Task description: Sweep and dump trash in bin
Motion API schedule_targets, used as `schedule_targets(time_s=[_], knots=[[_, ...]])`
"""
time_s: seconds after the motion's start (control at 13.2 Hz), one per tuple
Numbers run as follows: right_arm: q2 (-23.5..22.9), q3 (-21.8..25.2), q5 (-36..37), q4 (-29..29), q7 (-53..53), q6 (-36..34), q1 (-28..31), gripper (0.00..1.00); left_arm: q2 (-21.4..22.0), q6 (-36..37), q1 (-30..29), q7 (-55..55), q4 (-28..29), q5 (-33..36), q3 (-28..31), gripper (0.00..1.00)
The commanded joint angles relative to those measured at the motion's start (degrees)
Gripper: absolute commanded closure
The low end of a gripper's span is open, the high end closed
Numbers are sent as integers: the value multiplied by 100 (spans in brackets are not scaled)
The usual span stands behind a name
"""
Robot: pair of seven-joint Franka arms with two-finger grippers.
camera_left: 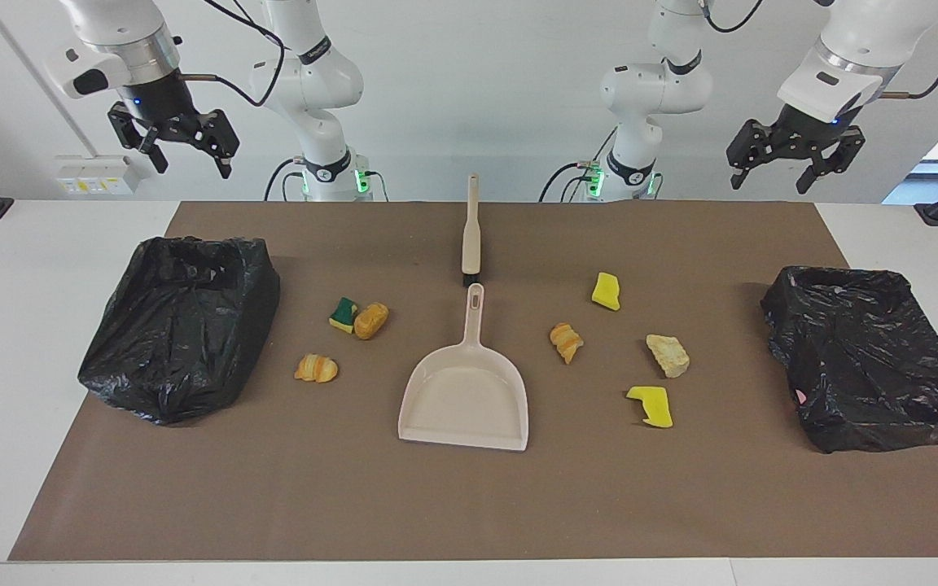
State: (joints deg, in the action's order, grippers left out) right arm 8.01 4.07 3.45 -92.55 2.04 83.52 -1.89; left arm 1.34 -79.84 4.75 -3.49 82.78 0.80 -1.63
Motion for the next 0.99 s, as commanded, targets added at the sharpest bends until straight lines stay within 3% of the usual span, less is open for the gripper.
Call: schedule_targets(time_s=[0.0, 0.91], knots=[[69, -38, -90, -44, -152, 32, 14, 0, -46, 83, 35, 76, -148, -45, 58, 0], [69, -38, -90, -44, -152, 32, 4, 0, 50, 91, 88, 94, -51, -62, -13, 0]])
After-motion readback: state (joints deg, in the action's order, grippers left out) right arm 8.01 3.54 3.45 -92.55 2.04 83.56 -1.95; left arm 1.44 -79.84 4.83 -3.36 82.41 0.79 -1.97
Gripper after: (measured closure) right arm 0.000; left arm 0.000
